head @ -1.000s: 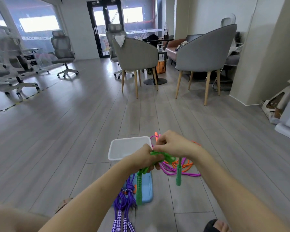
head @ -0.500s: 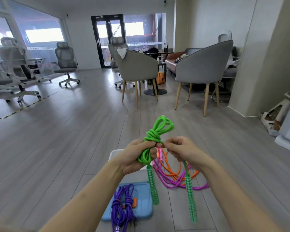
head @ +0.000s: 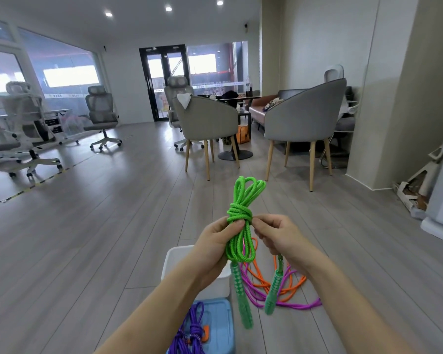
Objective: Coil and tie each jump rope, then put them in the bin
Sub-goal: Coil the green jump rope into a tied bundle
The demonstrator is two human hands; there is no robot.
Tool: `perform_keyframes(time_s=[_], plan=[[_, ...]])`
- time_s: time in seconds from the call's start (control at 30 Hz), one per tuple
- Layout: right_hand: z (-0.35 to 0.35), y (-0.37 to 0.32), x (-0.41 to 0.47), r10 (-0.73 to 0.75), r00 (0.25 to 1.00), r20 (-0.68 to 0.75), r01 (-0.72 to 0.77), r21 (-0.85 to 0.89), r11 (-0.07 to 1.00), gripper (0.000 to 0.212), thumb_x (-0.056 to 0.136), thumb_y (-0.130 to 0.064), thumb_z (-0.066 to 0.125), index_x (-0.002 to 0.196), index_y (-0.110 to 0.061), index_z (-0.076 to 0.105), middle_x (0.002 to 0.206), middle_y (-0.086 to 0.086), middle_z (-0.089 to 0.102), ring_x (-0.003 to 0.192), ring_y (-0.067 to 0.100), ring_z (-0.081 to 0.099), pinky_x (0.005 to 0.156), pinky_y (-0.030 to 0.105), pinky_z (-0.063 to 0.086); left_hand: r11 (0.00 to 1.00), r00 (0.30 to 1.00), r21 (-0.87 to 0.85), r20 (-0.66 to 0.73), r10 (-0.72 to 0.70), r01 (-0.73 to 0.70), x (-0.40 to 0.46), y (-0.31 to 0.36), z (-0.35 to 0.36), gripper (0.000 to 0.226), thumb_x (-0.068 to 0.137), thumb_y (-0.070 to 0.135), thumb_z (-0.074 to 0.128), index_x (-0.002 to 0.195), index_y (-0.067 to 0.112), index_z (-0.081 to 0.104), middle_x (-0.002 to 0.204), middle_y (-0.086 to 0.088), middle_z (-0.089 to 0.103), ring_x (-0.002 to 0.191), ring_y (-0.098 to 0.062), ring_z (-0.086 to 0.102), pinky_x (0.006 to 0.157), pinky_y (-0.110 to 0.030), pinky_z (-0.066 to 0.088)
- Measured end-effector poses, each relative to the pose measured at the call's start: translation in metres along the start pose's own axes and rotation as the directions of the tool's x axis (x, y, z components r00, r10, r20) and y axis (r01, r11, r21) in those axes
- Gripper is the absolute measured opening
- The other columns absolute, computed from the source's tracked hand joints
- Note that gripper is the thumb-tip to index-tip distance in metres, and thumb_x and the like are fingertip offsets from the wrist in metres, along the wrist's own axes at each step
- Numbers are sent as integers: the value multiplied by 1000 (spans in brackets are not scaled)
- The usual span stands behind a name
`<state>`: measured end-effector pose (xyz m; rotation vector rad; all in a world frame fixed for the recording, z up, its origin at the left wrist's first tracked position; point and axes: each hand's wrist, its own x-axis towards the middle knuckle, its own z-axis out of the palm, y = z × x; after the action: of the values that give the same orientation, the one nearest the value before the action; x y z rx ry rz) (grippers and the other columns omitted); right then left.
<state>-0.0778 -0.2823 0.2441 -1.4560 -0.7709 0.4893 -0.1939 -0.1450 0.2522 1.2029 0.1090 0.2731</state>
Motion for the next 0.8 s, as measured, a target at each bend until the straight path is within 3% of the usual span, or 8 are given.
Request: perform_keyframes(time_s=[0.07,0.2,0.3,0.37,0.4,0.5,0.63,0.8], plan=[[1,-2,-1,-1,1000,-17,1,-3,1000,36,106,-21,56,74,-22,72,51,-13,47,42,8,28,41,21,23,994,999,93,10,53,-54,-1,1,0,34,97,20,63,126,3,68,114,-21,70,99,-24,66,85,-32,55],[0,1,-1,17,999,29,-20,88,996,25,105,-23,55,91,-13,73,51,-2,33,40,9,21,41,23,16,937,994,331,27,108,-111,3,5,-7,27,101,26,63,123,13,71,118,-20,72,110,-28,69,98,-43,54],[3,0,-3,29,998,57,-39,176,984,23,105,-20,54,97,-8,72,74,13,59,39,8,22,40,23,13,868,994,485,61,91,-109,2,9,-13,26,102,35,61,118,18,73,102,-13,72,94,-19,64,88,-38,51],[5,-1,-4,44,996,79,-60,208,976,23,106,-20,51,104,-1,64,95,15,69,37,6,22,39,22,11,885,997,463,76,18,-51,3,11,-14,28,106,30,54,123,14,68,98,-7,69,90,-16,64,82,-33,52],[6,-2,-4,51,995,91,-69,211,975,24,105,-22,52,105,-1,62,93,17,67,36,6,22,39,21,11,895,998,447,64,-29,-3,4,12,-14,29,107,28,52,125,10,65,96,-8,67,86,-17,63,77,-32,51],[7,-4,-6,74,994,80,-89,204,975,24,99,-32,57,95,-8,61,61,10,51,32,6,28,34,17,18,912,989,400,70,-128,90,5,14,-13,40,91,28,50,115,-2,56,79,-8,50,65,-14,42,61,-28,34],[7,-11,-10,76,995,71,-90,208,974,20,103,-28,55,92,-11,59,54,-4,55,33,6,38,33,17,28,922,976,388,204,-82,-3,0,14,-18,30,107,13,46,123,-10,55,73,3,37,62,-10,29,58,-24,26],[4,-7,-6,10,1000,-15,-8,146,989,18,105,-20,56,88,-14,58,53,-5,49,35,7,31,36,19,22,940,996,337,87,24,-52,5,12,-12,30,103,0,53,132,5,57,64,7,44,54,-7,32,50,-21,32]])
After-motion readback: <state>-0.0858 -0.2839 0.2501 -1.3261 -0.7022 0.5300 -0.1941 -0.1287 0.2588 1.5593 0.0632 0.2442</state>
